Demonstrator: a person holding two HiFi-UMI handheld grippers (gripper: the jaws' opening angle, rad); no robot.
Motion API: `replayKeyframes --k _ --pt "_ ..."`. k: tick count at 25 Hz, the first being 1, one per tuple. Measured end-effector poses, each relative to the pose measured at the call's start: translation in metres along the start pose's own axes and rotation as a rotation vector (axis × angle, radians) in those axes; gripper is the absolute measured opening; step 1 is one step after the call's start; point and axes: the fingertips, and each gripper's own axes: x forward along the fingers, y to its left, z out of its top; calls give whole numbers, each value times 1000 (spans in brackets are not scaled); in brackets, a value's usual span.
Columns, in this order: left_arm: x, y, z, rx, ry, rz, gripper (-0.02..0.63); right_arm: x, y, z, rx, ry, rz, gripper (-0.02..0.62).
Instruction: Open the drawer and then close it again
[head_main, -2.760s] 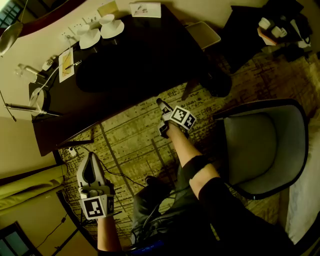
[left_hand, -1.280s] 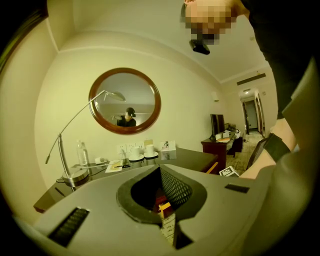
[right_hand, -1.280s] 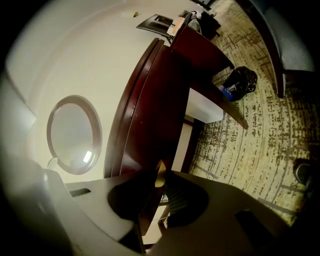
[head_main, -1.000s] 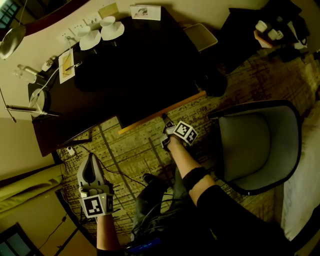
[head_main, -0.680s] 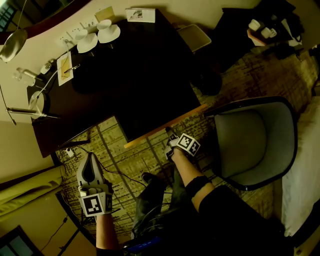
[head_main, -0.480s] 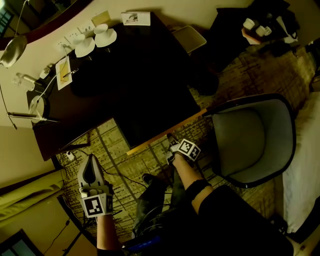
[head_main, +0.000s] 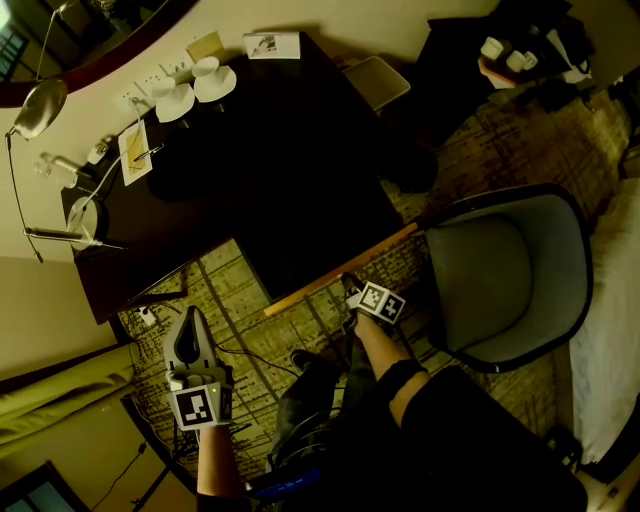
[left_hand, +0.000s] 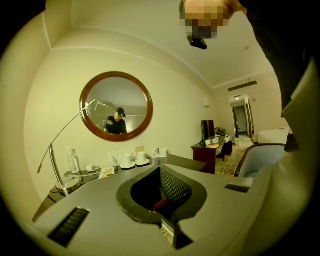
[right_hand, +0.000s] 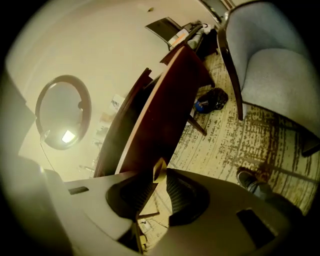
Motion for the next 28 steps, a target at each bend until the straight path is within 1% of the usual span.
replayKeyframes --k 4,6,7,8,10,11,13,15,19,21,23,26,28 --pt "-12 2 9 1 2 -1 0 -27 13 4 -95 0 -39 106" --pt "-21 2 19 2 -9 2 0 -45 33 11 -185 6 -22 101" --pt "-26 3 24 1 -16 5 0 -54 47 14 -242 12 -6 85" --pt "-31 3 29 2 -21 8 0 -64 62 19 -301 14 12 49" --pt "-40 4 39 5 -31 11 0 -84 99 33 -408 -1 55 8" --pt "-44 5 44 5 -37 14 0 -95 120 41 -456 -17 83 0" --pt "-52 7 53 -3 -54 24 0 -116 165 59 -549 -60 146 0" --pt "-59 9 61 -11 -67 31 0 -138 207 72 -654 -103 188 0" --pt "-70 15 69 -24 -71 62 0 -175 279 89 -905 -183 190 0" --pt "-75 20 69 -28 -61 81 0 -195 319 89 -1011 -232 205 0" --pt "-81 24 68 -31 -52 94 0 -212 351 83 -1082 -279 246 0" --pt "-93 32 66 -35 -45 116 0 -232 385 68 -1165 -322 305 0" --pt "-102 40 65 -39 -43 135 0 -239 400 58 -1193 -335 326 0"
